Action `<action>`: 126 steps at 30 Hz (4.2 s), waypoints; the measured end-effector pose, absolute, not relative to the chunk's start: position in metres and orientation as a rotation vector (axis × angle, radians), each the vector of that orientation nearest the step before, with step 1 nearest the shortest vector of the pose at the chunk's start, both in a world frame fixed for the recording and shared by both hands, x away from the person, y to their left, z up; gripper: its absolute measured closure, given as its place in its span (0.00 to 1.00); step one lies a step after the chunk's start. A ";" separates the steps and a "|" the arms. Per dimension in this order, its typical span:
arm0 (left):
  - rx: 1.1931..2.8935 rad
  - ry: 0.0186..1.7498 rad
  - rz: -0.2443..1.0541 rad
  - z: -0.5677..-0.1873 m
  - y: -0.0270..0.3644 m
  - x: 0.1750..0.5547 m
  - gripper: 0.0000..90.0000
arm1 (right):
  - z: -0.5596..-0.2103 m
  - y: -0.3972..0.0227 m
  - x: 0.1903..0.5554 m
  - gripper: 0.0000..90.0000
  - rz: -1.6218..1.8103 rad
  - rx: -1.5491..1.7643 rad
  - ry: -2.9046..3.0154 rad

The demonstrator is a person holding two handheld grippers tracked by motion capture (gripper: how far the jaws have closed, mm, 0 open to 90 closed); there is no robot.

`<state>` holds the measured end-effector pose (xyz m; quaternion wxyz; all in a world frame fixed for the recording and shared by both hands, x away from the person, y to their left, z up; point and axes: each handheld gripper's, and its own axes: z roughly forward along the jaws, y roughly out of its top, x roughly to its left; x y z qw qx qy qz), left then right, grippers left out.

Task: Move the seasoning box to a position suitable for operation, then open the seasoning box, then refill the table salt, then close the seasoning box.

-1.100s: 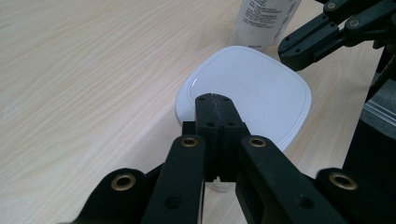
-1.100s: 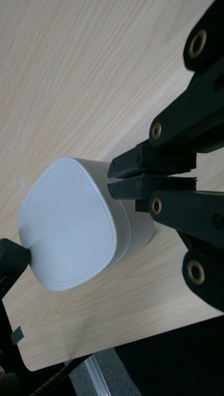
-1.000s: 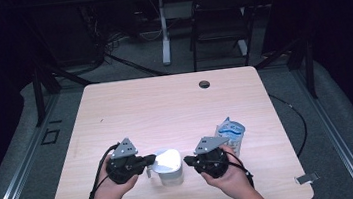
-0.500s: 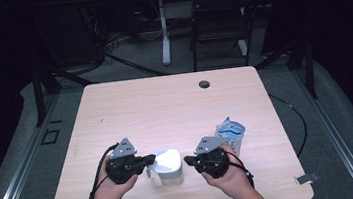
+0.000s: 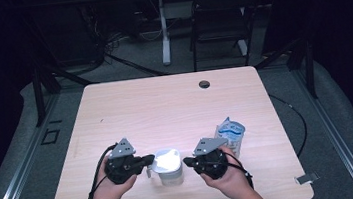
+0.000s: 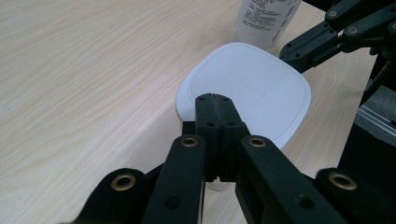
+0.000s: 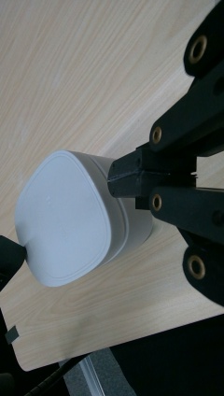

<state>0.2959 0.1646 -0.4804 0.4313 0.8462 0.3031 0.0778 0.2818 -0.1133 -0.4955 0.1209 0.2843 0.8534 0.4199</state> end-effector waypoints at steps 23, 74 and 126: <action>2.103 0.768 0.194 -0.481 0.165 0.295 1.00 | -0.500 -0.106 0.279 1.00 1.228 0.798 2.515; 2.045 0.827 0.233 -0.474 0.190 0.295 0.96 | -0.494 -0.104 0.281 1.00 1.254 0.810 2.501; 2.013 0.884 0.319 -0.469 0.206 0.296 0.60 | -0.473 -0.094 0.281 1.00 1.245 0.798 2.481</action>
